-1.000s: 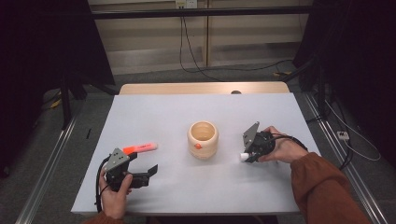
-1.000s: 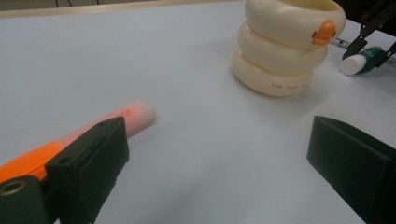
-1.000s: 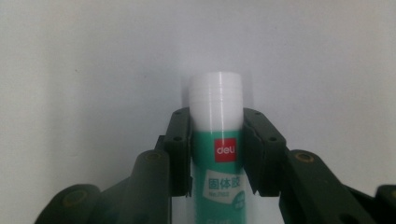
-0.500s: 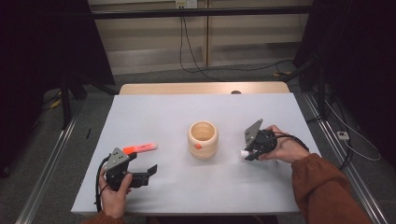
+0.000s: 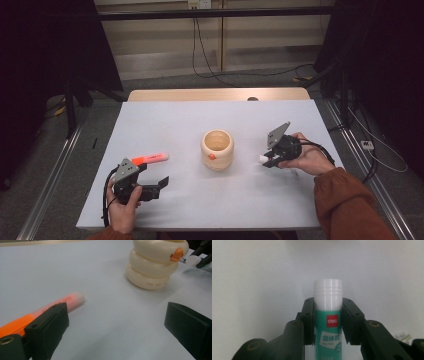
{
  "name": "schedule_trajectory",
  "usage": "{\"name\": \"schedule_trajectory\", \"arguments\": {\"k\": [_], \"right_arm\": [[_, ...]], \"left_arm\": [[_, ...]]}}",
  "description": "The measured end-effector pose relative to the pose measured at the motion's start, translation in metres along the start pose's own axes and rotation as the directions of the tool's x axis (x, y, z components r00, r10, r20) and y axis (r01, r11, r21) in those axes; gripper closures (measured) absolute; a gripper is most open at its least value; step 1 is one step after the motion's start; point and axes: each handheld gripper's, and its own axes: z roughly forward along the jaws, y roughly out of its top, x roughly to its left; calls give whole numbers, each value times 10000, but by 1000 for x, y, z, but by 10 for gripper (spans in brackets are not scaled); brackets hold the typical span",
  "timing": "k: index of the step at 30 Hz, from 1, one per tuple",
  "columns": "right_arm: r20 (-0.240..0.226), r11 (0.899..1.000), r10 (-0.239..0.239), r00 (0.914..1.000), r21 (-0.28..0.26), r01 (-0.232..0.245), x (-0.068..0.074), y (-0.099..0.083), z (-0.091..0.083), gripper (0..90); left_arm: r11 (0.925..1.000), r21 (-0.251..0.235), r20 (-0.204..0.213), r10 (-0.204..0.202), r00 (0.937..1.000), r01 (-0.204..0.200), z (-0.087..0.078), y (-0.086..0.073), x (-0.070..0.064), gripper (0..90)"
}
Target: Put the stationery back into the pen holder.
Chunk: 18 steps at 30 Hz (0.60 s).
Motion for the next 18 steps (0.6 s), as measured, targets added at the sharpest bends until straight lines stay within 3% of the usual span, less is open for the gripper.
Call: {"name": "schedule_trajectory", "arguments": {"k": [9, 12, 18], "right_arm": [[525, 9883, 1209, 9913, -999, -1152, 2, -9, -10, 662], [647, 9769, 1676, 9837, -1451, -1569, 2, -12, -13, 661], [739, 9378, 2749, 9586, -2407, -2503, 2, -18, -14, 662]], "left_arm": [[10000, -9, 39, -39, 10000, 39, 1, 0, 0, 55], [10000, 6, 70, 8, 10000, -8, 1, 0, 0, 56], [9999, 72, 62, 76, 10000, -77, 1, 0, 0, 56]]}}
